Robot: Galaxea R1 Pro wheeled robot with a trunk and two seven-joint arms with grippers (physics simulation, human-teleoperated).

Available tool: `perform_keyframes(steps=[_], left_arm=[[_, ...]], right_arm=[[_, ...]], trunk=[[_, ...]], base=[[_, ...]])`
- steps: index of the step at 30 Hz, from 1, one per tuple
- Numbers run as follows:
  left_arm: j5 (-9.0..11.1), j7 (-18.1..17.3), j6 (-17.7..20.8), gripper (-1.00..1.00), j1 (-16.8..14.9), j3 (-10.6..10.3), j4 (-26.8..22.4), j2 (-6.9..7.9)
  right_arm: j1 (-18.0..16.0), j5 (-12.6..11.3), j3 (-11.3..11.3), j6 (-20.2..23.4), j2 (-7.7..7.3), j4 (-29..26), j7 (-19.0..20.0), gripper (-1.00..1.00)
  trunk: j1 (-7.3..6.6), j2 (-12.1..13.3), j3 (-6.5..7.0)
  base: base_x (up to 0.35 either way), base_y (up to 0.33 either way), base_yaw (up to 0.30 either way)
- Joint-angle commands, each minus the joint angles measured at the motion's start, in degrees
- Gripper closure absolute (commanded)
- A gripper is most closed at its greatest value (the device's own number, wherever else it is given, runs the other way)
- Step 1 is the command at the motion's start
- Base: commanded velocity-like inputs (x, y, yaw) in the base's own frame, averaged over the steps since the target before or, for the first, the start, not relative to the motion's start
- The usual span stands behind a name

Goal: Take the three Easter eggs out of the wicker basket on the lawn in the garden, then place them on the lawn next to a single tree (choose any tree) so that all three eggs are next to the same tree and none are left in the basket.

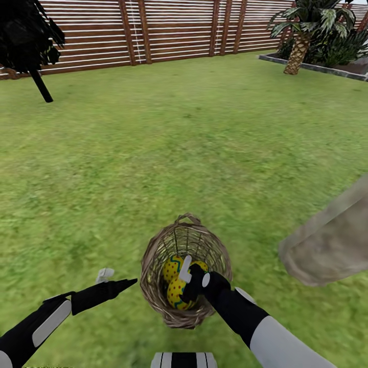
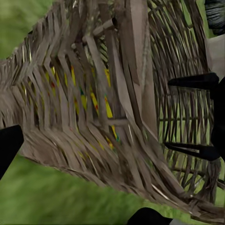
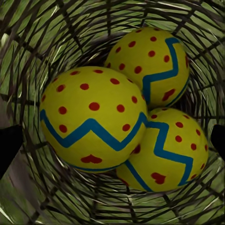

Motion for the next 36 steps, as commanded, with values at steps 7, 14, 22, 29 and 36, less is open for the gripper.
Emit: perform_keyframes(steps=[7,14,22,29,36], left_arm=[[0.22,-0.13,-0.19,-1.0,0.66,0.15,-0.48,0.01],[0.49,-1.09,-0.18,-1.0,1.49,0.6,-0.51,0.34],[0.42,-1.08,-0.18,-1.0,1.49,0.55,-0.51,0.26],[0.41,-1.08,-0.18,-1.0,1.49,0.54,-0.51,0.26],[0.41,-1.15,-0.18,-1.0,1.49,0.53,-0.51,0.26]], right_arm=[[-0.07,-0.04,-0.71,-0.29,-0.3,0.5,-0.42,-1.0],[-0.09,-0.13,0.48,-0.09,-0.33,0.55,-0.35,-1.0],[-0.09,-0.34,0.36,-0.16,-0.32,-0.07,-0.22,-1.0],[-0.09,-0.43,0.28,-0.33,-0.33,-0.09,-0.21,-1.0],[-0.09,-0.44,0.5,-0.43,0.06,-0.02,-0.18,-1.0]], trunk=[[0.0,0.0,-0.07],[0.0,0.0,-0.07],[0.0,0.0,-0.26],[0.0,0.0,-0.87],[1.54,-2.81,-2.76]], base=[[0.044,-0.072,0.07],[0.0,0.0,0.0],[0.0,0.0,0.0],[0.0,0.0,0.0],[0.0,0.0,0.0]])
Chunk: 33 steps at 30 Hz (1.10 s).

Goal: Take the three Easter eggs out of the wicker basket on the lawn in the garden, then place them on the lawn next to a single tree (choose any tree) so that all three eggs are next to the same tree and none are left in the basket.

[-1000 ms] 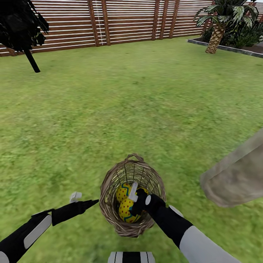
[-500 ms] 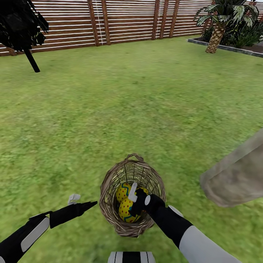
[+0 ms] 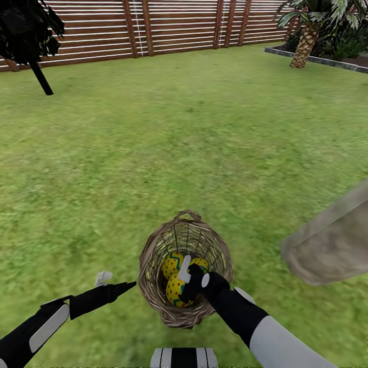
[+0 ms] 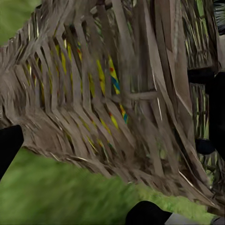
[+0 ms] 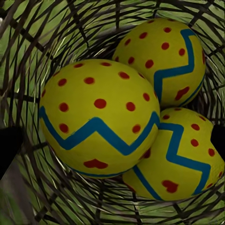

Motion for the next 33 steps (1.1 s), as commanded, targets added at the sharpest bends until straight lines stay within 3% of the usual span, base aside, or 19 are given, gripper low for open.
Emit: perform_keyframes(steps=[1,11,18,24,33], left_arm=[[0.01,-0.01,0.0,-1.0,0.0,0.02,0.0,0.0],[0.01,-0.01,0.0,-1.0,0.0,0.01,-0.09,0.0],[0.01,-0.01,0.0,-1.0,0.0,0.0,-0.09,-0.09],[0.01,-0.07,0.0,-1.0,0.0,0.0,-0.17,-0.11],[0.01,-0.07,0.0,-1.0,0.0,0.0,-0.27,-0.17]], right_arm=[[0.0,0.01,0.02,-0.01,0.08,0.01,0.0,-1.0],[0.0,-0.01,-0.17,-0.08,-0.14,-0.07,-0.07,-1.0],[0.0,0.01,-4.27,-0.1,0.14,-0.24,0.01,-1.0],[0.0,0.01,-4.26,-0.04,0.28,-0.18,0.01,-1.0],[0.0,0.01,-4.01,-0.02,0.32,0.15,0.01,-1.0]], trunk=[[0.22,-0.42,-0.28],[1.98,-3.63,-2.61],[1.98,-3.63,-2.74],[1.98,-3.63,-2.74],[3.96,-7.24,-4.36]], base=[[0.0,0.0,0.0],[0.0,0.0,0.0],[0.0,0.0,0.0],[0.0,0.0,0.0],[0.0,0.0,0.0]])
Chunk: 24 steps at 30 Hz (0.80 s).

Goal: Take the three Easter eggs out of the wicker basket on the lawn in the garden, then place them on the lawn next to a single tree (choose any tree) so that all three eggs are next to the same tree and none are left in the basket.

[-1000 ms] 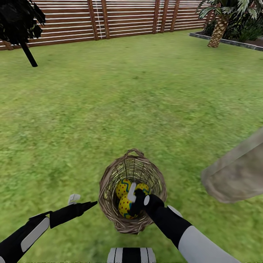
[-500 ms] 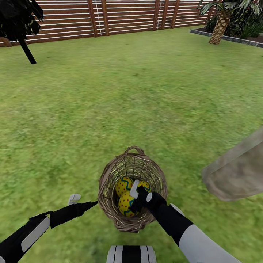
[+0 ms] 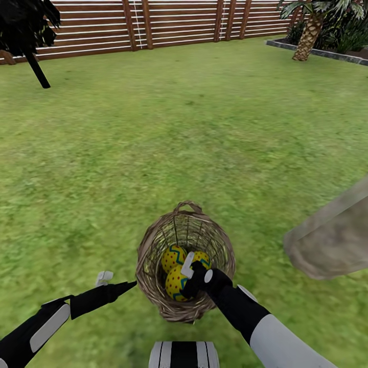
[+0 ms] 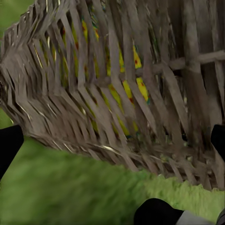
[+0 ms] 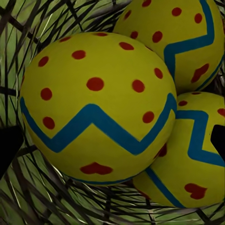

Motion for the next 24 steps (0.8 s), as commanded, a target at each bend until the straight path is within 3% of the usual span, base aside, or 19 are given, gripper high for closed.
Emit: perform_keyframes(steps=[1,24], left_arm=[[0.01,-0.02,0.0,-1.0,0.0,0.0,0.0,0.0],[0.01,0.05,0.0,-1.0,0.0,-0.08,0.03,-0.01]], right_arm=[[0.0,0.01,0.05,0.0,0.0,0.02,0.0,-1.0],[0.0,0.04,0.1,0.0,0.0,0.14,0.02,-1.0]], trunk=[[0.22,-0.42,-0.19],[0.44,-0.82,-0.36]], base=[[0.0,0.0,0.0],[0.036,0.043,0.0]])
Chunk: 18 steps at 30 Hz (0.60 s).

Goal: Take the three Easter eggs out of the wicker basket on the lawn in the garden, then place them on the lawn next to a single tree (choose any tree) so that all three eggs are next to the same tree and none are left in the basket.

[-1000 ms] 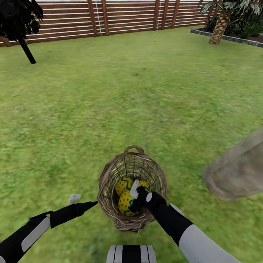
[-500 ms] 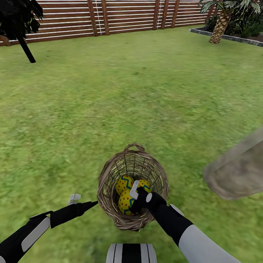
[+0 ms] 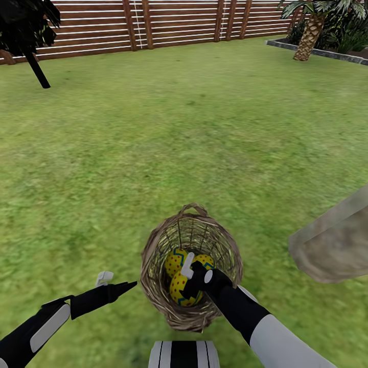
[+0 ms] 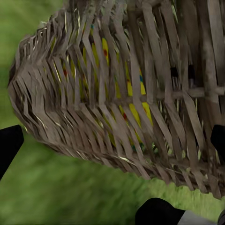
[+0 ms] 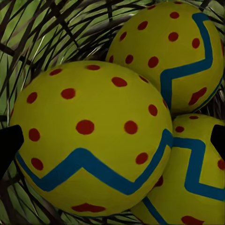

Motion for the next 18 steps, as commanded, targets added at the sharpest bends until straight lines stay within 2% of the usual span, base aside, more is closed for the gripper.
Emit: perform_keyframes(steps=[1,7,18], left_arm=[[0.0,-0.04,0.0,-1.0,0.0,0.01,0.0,0.0],[0.0,-0.08,0.0,-1.0,0.0,0.02,-0.02,0.0],[0.0,-0.08,0.0,-1.0,0.0,-0.01,-0.38,0.0]], right_arm=[[0.0,-0.01,0.02,0.0,0.0,-0.08,0.07,-1.0],[0.0,-0.03,0.17,0.0,0.0,-0.26,0.24,-1.0],[0.0,-0.03,0.12,0.0,0.0,-0.27,0.2,-1.0]], trunk=[[0.0,0.0,0.0],[0.0,0.0,-0.07],[0.0,0.0,-0.89]], base=[[0.018,0.019,0.0],[0.004,0.005,0.013],[0.0,0.0,0.123]])
